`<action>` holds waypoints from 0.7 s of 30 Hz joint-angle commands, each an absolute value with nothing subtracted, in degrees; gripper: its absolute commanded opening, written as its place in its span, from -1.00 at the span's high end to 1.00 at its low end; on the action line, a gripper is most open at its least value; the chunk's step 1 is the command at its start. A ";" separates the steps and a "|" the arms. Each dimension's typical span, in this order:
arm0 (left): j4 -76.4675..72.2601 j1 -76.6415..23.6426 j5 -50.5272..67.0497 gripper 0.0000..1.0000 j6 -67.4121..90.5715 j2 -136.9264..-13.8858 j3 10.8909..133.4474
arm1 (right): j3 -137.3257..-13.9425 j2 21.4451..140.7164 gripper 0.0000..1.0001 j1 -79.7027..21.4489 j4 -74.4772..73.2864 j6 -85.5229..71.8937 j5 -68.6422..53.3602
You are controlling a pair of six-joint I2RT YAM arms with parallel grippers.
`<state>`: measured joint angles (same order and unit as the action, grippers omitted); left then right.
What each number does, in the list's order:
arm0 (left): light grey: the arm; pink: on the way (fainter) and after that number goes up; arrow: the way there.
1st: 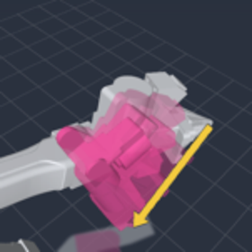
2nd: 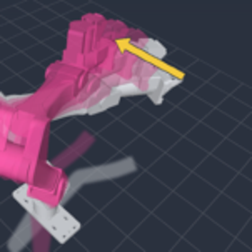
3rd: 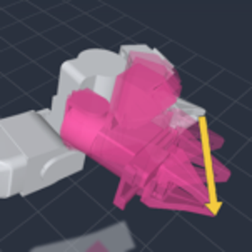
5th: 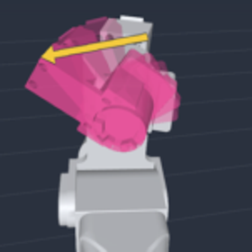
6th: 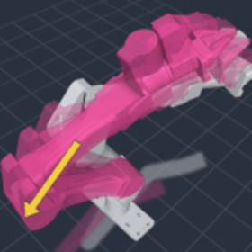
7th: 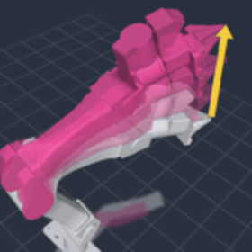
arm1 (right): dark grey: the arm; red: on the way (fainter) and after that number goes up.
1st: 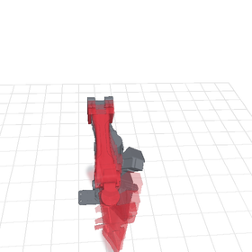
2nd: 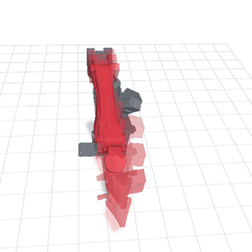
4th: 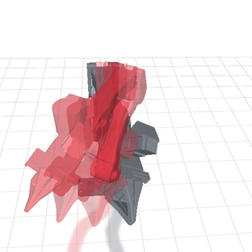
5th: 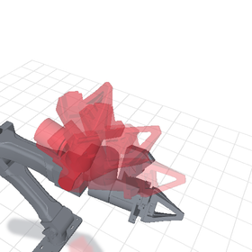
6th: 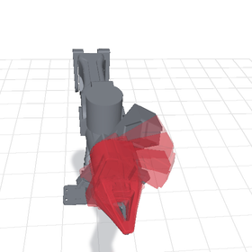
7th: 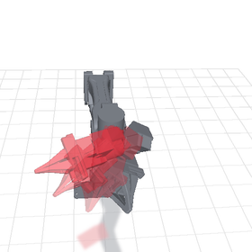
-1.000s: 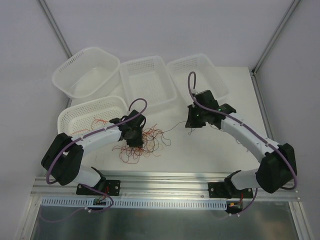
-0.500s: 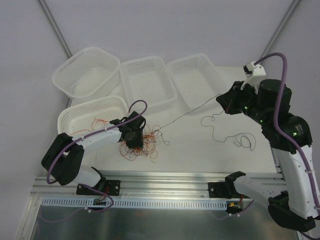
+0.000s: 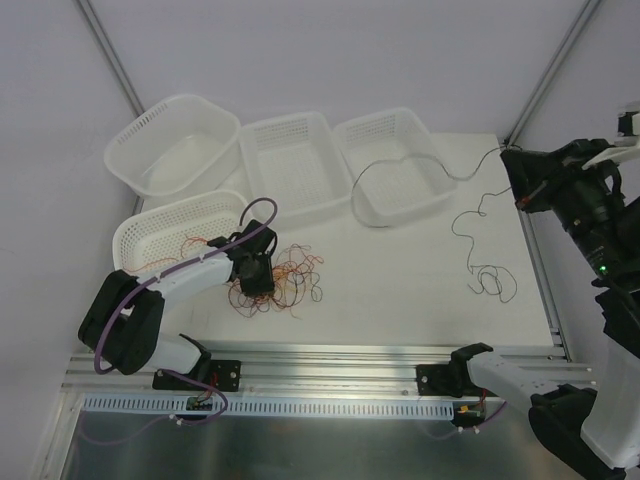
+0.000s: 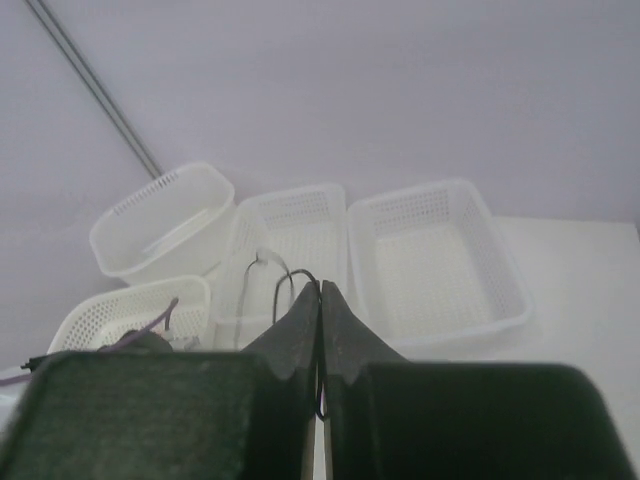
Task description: Untangle the cables
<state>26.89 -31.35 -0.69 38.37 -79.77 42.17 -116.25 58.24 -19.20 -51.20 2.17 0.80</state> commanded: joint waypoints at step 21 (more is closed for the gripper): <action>30.41 -35.50 4.92 0.34 38.41 -76.28 52.37 | -64.54 49.40 0.99 -13.99 -38.41 -7.46 13.27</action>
